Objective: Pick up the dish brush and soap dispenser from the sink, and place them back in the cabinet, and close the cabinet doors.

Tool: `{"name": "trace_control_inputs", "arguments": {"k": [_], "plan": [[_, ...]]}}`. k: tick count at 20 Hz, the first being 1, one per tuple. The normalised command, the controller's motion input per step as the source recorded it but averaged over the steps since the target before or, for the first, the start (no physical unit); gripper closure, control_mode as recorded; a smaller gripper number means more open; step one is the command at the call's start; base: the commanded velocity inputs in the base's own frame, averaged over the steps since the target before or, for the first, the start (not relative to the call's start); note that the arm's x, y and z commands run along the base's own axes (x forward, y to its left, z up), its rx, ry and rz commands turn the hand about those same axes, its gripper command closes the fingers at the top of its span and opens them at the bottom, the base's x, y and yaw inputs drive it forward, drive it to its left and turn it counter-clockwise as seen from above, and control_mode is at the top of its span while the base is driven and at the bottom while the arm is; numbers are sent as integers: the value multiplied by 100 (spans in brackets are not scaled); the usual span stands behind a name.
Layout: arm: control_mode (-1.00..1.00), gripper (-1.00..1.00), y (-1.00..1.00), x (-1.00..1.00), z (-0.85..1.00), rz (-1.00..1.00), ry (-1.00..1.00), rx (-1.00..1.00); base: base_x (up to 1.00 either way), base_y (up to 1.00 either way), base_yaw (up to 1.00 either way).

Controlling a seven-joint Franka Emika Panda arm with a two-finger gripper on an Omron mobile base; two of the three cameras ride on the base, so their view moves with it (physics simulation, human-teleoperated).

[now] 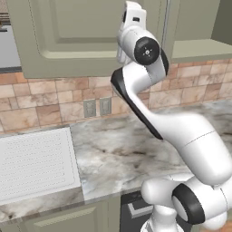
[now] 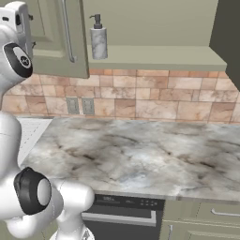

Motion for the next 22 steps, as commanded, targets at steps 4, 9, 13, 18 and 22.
{"name": "trace_control_inputs", "arguments": {"k": [4,9,13,18,22], "plan": [[-100,-100,-5,20,0,0,3,0,0,0,0],[-100,-100,-4,15,0,0,3,0,0,0,0],[-100,-100,-3,9,0,0,2,0,0,0,0],[-100,-100,-2,12,0,0,2,0,0,0,0],[-100,-100,-1,13,0,0,2,0,0,0,0]]}}
